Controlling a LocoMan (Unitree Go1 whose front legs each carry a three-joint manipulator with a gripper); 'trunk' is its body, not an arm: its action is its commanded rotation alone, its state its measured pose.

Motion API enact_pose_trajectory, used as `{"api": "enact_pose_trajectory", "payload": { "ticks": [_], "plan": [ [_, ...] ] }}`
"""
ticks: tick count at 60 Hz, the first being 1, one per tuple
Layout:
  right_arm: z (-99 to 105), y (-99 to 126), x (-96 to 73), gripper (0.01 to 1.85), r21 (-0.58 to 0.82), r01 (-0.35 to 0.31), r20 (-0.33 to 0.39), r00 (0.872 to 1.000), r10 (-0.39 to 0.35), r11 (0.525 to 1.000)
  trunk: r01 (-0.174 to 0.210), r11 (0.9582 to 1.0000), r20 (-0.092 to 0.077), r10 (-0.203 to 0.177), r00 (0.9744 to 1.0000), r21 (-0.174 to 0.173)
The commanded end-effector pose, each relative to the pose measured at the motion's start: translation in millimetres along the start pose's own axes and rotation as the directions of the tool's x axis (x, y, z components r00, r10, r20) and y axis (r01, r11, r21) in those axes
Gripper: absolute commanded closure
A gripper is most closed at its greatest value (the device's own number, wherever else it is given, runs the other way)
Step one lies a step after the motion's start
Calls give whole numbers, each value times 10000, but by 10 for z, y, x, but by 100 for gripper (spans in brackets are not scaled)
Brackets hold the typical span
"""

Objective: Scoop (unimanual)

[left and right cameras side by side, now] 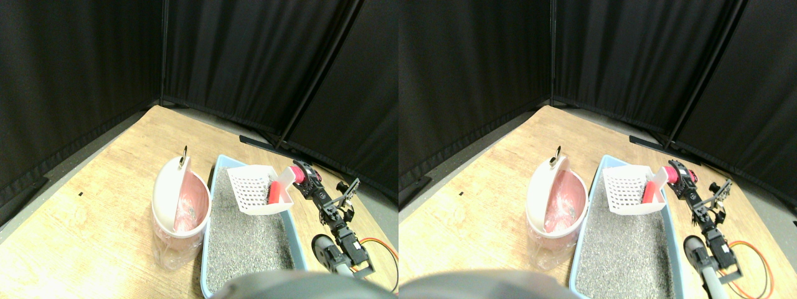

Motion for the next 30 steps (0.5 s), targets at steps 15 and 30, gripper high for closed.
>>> {"api": "enact_pose_trajectory", "payload": {
  "ticks": [15,30],
  "plan": [
    [135,97,65,181,-186,-756,320,9966,762,9970,-540,9983,-69,539,9985,-211],
    [187,214,136,181,-672,-1140,-243,9933,1126,9912,-700,9971,-64,698,9975,-302]
  ]
}}
